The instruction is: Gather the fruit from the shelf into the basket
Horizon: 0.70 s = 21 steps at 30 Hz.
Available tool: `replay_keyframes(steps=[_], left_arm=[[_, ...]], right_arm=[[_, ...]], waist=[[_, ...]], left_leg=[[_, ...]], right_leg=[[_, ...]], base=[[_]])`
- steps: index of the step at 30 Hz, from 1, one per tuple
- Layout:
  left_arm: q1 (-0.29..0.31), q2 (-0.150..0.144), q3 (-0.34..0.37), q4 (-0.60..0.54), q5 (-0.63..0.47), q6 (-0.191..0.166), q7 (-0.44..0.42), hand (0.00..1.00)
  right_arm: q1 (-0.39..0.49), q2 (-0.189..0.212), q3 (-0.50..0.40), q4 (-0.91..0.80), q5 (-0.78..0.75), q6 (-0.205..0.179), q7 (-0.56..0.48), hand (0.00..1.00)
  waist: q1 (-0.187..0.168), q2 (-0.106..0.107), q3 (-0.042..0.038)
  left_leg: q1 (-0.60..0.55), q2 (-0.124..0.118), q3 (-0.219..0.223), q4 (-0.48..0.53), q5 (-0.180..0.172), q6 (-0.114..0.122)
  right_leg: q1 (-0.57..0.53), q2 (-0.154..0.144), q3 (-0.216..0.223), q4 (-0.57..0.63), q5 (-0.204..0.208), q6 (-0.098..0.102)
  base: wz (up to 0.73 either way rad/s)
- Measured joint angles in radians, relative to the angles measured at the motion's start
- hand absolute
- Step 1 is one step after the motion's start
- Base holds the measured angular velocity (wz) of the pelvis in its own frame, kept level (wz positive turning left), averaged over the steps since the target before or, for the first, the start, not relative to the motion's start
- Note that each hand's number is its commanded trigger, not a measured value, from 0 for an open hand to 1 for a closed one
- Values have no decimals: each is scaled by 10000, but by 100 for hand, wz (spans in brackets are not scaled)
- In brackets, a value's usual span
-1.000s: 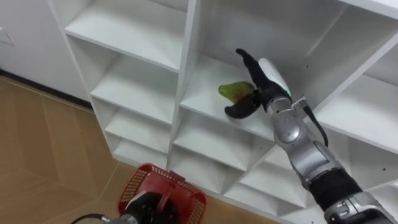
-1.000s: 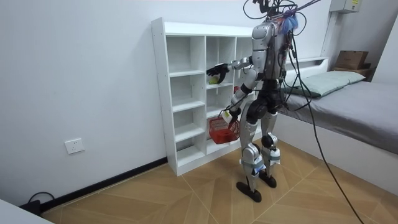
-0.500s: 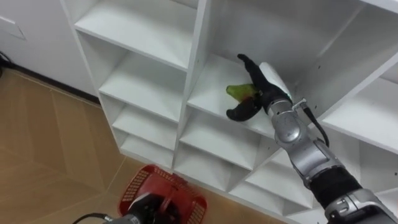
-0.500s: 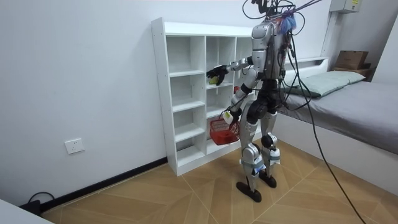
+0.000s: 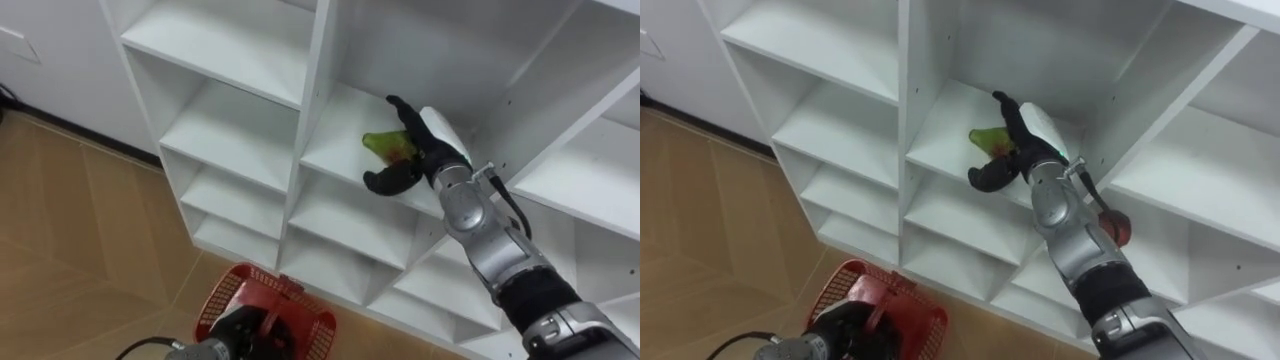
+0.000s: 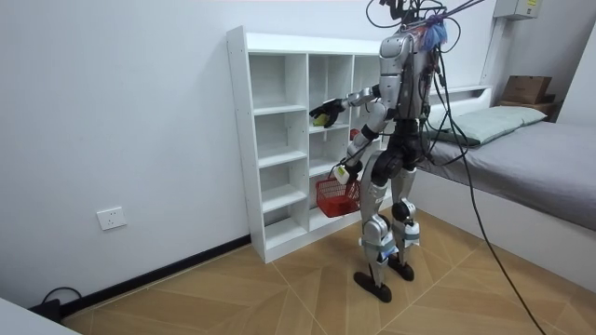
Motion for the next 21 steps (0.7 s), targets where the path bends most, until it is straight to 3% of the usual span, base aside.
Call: replay_keyframes(steps=[11, 15, 21], left_arm=[[-63, 80, 4, 3, 4, 2, 1, 100], [-104, 73, 35, 0, 18, 1, 0, 100], [-111, 48, 28, 0, 2, 1, 0, 100]], right_arm=[[-87, -21, -223, 500, 1126, -117, 229, 0], [-71, -18, -569, 500, 1208, -223, 424, 0], [-35, -18, -587, 504, 1428, -286, 429, 0]], waist=[[-127, 26, -11], [-281, 204, -9], [-399, 433, -86]], left_leg=[[-45, -2, -34, 18, 1, 1], [-184, -10, -116, 166, 0, 1], [-183, -8, -133, 176, 1, 1]], right_leg=[[0, -4, -74, -2, 2, -3], [-38, -21, -209, -4, 2, -3], [-35, -30, -203, -2, 2, -3]], base=[[2], [10], [0]])
